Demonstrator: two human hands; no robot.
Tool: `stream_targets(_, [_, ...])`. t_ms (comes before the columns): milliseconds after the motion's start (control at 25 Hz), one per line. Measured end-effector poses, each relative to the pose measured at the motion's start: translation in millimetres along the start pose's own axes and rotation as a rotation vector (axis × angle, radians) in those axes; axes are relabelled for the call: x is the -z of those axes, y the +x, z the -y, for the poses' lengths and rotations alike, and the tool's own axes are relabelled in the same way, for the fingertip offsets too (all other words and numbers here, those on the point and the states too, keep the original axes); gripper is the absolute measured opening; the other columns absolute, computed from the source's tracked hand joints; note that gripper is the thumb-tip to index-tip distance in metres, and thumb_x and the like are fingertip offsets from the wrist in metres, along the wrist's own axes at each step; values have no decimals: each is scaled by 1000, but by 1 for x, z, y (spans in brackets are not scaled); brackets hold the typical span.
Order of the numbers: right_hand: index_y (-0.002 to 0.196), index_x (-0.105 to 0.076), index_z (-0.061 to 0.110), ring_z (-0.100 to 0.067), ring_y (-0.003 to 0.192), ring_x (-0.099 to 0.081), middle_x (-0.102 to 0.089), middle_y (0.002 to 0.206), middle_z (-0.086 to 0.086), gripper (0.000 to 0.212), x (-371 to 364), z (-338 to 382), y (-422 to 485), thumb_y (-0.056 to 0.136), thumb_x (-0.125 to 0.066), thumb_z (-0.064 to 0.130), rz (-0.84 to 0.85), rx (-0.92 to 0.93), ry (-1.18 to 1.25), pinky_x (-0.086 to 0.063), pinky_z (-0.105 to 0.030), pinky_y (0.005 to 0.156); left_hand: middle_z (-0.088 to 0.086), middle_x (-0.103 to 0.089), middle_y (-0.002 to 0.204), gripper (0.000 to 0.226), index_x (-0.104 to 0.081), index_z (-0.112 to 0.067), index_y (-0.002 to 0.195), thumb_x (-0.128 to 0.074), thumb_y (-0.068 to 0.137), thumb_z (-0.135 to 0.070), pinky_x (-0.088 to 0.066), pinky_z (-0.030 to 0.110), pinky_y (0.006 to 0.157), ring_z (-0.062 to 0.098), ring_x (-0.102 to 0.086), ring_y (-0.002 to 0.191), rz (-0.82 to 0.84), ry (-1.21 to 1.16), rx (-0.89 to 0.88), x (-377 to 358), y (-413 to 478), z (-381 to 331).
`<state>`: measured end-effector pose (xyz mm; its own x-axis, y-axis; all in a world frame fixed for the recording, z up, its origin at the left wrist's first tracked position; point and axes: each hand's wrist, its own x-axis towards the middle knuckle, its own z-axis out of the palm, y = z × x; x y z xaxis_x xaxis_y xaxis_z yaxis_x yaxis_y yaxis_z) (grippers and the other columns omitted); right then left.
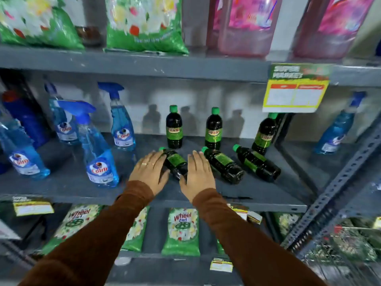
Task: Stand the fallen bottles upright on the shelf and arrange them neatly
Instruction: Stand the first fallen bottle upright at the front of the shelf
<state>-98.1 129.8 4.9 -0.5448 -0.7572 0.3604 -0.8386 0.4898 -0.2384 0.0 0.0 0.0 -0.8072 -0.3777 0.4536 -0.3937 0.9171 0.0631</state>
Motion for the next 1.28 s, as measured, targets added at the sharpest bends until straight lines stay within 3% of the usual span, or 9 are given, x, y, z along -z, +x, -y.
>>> stream_targets(160, [140, -21, -1, -38, 136, -29, -31, 147, -23, 73, -24, 4, 58, 85, -57, 30, 312, -88, -3, -26, -46, 112, 7, -16, 157, 70, -13, -11, 145, -33, 91, -50, -17, 40, 118, 24, -14, 144, 516, -16, 205, -61, 7, 28])
stream_targets(280, [139, -21, -1, -39, 129, -38, -37, 142, -24, 77, -44, 10, 86, 82, -60, 34, 399, -103, -36, -36, -48, 103, 3, -6, 158, 73, -8, -14, 146, -25, 90, -57, -8, 39, 120, 21, -5, 146, 563, -19, 220, -87, 5, 38])
stream_targets(440, [145, -3, 4, -44, 130, -33, -25, 148, -25, 97, -69, 14, 100, 78, -64, 39, 454, -183, -117, -39, -52, 99, -3, -6, 158, 72, -6, -20, 146, -21, 87, -60, -2, 36, 120, 14, -4, 146, 462, -4, 233, -97, -3, 41])
stream_targets(560, [143, -10, 4, -43, 127, -38, -37, 141, -23, 93, -73, 2, 109, 75, -67, 35, 321, -231, -20, -42, -50, 97, -5, -8, 158, 72, -9, -22, 145, -23, 87, -61, -2, 35, 120, 12, -6, 145, 442, -17, 232, -94, -2, 41])
stream_targets(760, [140, -25, 2, -39, 121, -39, -47, 131, -24, 89, -86, -11, 102, 73, -72, 37, -188, -328, 680, -31, -43, 103, -5, -17, 157, 71, -16, -22, 144, -29, 85, -61, -6, 35, 119, 13, -13, 144, 383, -55, 242, -94, -3, 42])
stream_targets(880, [138, -27, 3, -37, 121, -33, -45, 130, -24, 92, -99, -15, 84, 69, -68, 48, -196, -339, 720, -24, -52, 105, -4, -20, 156, 72, -18, -22, 144, -30, 84, -62, -7, 35, 119, 14, -15, 144, 375, -68, 242, -94, -4, 43])
stream_targets(1080, [135, -32, -3, -40, 123, -39, -44, 131, -28, 96, -102, -13, 87, 62, -81, 34, -240, -305, 619, -33, -48, 106, -2, -22, 155, 70, -20, -21, 144, -32, 86, -59, -8, 35, 119, 15, -16, 144, 352, -69, 229, -92, -5, 42])
stream_targets(1160, [131, -38, -4, -43, 116, -42, -47, 124, -29, 101, -103, -5, 88, 53, -85, 38, -268, -420, 542, -36, -50, 100, -1, -27, 154, 66, -27, -19, 142, -35, 87, -55, -10, 35, 119, 16, -20, 143, 322, -86, 225, -90, -8, 40])
stream_targets(1280, [129, -39, -2, -39, 112, -44, -49, 117, -25, 94, -104, -7, 89, 51, -84, 22, -254, -441, 648, -38, -44, 99, 3, -46, 143, 58, -47, -16, 131, -36, 87, -51, -24, 35, 115, 19, -38, 135, 217, -117, 261, -81, -19, 38])
